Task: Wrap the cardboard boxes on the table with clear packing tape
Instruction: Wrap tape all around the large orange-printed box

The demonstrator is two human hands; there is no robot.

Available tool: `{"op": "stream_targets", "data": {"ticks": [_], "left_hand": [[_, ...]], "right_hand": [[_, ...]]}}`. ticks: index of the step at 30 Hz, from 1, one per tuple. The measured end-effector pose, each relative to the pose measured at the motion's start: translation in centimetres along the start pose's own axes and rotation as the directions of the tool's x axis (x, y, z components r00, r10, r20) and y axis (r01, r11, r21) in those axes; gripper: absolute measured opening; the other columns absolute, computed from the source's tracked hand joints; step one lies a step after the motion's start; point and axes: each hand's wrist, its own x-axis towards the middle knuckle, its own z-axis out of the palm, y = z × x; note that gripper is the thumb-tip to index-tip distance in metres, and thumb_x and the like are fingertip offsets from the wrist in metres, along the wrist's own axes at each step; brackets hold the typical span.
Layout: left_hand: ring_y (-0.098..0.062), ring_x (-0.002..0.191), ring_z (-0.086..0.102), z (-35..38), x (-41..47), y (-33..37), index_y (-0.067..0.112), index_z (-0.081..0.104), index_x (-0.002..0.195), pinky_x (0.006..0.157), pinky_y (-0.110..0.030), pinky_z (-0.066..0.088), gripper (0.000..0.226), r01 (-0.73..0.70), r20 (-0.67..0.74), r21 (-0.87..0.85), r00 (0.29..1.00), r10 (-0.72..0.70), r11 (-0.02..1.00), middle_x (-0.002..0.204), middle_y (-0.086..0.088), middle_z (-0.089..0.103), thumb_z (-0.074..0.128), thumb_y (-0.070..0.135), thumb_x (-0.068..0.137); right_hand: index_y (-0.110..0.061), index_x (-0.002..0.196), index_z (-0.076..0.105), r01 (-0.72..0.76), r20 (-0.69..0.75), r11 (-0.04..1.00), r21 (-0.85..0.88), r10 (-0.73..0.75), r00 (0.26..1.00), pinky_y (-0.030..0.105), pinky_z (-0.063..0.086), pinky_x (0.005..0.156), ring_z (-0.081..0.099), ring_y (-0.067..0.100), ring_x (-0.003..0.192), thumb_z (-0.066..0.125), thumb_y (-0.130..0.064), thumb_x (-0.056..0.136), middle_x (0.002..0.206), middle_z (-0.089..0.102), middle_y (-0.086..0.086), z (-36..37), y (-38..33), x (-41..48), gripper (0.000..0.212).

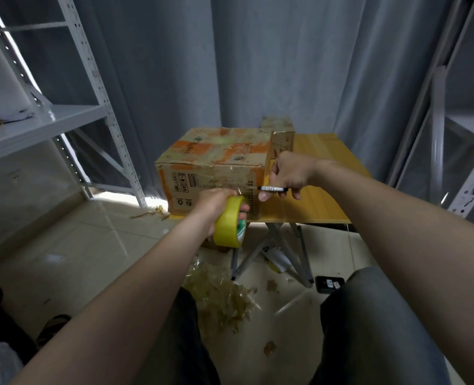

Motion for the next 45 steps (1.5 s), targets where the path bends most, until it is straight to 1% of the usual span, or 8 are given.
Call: {"op": "stream_targets", "data": {"ticks": [8, 13, 17, 20, 27, 34, 41, 45], "left_hand": [[-0.023, 0.039, 0.062, -0.5, -1.1, -1.2, -0.006, 0.059, 0.124, 0.039, -0.027, 0.052, 0.025, 0.060, 0.002, 0.077, 0.998, -0.061, 0.995, 0.065, -0.019, 0.070, 0.052, 0.009, 0.106], [-0.020, 0.039, 0.062, -0.5, -1.7, 0.1, -0.006, 0.059, 0.127, 0.038, -0.025, 0.051, 0.029, 0.101, 0.034, 0.147, 0.994, -0.107, 0.984, 0.068, -0.017, 0.070, 0.049, 0.012, 0.107], [-0.019, 0.042, 0.065, -0.2, -2.2, 0.8, -0.002, 0.062, 0.111, 0.042, -0.024, 0.054, 0.023, 0.187, 0.135, 0.320, 0.961, -0.240, 0.929, 0.065, -0.014, 0.072, 0.046, 0.014, 0.107], [-0.019, 0.050, 0.069, 0.1, -2.2, 0.9, 0.001, 0.062, 0.104, 0.055, -0.027, 0.059, 0.023, 0.196, 0.171, 0.410, 0.943, -0.286, 0.891, 0.068, -0.013, 0.074, 0.045, 0.016, 0.107], [-0.025, 0.065, 0.073, 1.6, -0.9, 0.9, 0.006, 0.061, 0.112, 0.069, -0.035, 0.061, 0.020, 0.182, 0.239, 0.451, 0.919, -0.315, 0.874, 0.087, -0.016, 0.076, 0.047, 0.019, 0.106], [-0.027, 0.075, 0.074, 2.0, 1.0, -0.4, 0.009, 0.064, 0.103, 0.077, -0.038, 0.060, 0.020, 0.201, 0.262, 0.495, 0.893, -0.366, 0.845, 0.101, -0.017, 0.076, 0.050, 0.024, 0.105], [-0.025, 0.076, 0.074, 2.2, 2.3, -1.2, 0.006, 0.064, 0.111, 0.071, -0.036, 0.062, 0.029, 0.238, 0.267, 0.496, 0.873, -0.408, 0.835, 0.105, -0.019, 0.075, 0.047, 0.029, 0.109], [-0.027, 0.076, 0.076, 2.0, 2.9, -1.6, 0.004, 0.062, 0.119, 0.071, -0.038, 0.062, 0.033, 0.242, 0.294, 0.487, 0.859, -0.419, 0.839, 0.101, -0.019, 0.076, 0.048, 0.031, 0.108]], "right_hand": [[0.004, 0.087, 0.071, 0.015, -0.093, 0.995, -0.098, -0.024, 0.995, 0.029, 0.056, 0.049, 0.067, 0.020, 0.073, 0.097, -0.026, 0.068, 0.081, 0.070, 0.011, 2.2, 1.1, -0.4, 0.044], [-0.010, 0.085, 0.072, 0.146, -0.294, 0.945, -0.292, -0.234, 0.927, 0.028, 0.052, 0.056, 0.067, 0.023, 0.080, 0.088, -0.022, 0.081, 0.084, 0.069, 0.001, 2.6, 2.1, -1.7, 0.020], [-0.017, 0.087, 0.070, 0.248, -0.645, 0.942, -0.227, -0.336, 0.686, 0.023, 0.044, 0.063, 0.061, 0.017, 0.077, 0.083, -0.019, 0.085, 0.083, 0.064, -0.006, 2.4, 2.5, -2.7, 0.013], [-0.011, 0.095, 0.072, 0.312, -0.778, 0.939, -0.142, -0.301, 0.552, 0.034, 0.056, 0.066, 0.066, 0.022, 0.076, 0.085, -0.018, 0.083, 0.086, 0.068, -0.002, 1.9, 2.9, -2.4, 0.019], [-0.022, 0.100, 0.062, 0.087, -0.818, 0.964, 0.253, 0.165, 0.551, 0.043, 0.060, 0.058, 0.070, 0.024, 0.074, 0.083, -0.039, 0.086, 0.085, 0.072, 0.003, 2.2, 7.9, -1.7, 0.031], [-0.014, 0.076, 0.067, -0.525, -0.601, 0.848, -0.077, 0.380, 0.703, 0.031, 0.038, 0.054, 0.058, 0.024, 0.072, 0.082, -0.043, 0.083, 0.079, 0.063, 0.008, 3.0, 12.8, -0.8, 0.033], [-0.014, 0.096, 0.064, -0.538, -0.561, 0.763, -0.359, 0.284, 0.778, 0.037, 0.049, 0.072, 0.063, 0.031, 0.091, 0.064, -0.032, 0.096, 0.086, 0.058, 0.007, -0.1, 6.9, 1.2, 0.018], [-0.011, 0.092, 0.071, -0.097, -0.685, 0.934, -0.343, -0.179, 0.706, 0.035, 0.042, 0.068, 0.063, 0.035, 0.087, 0.048, -0.036, 0.105, 0.087, 0.065, 0.010, -1.1, -0.7, 3.2, 0.036]]}}
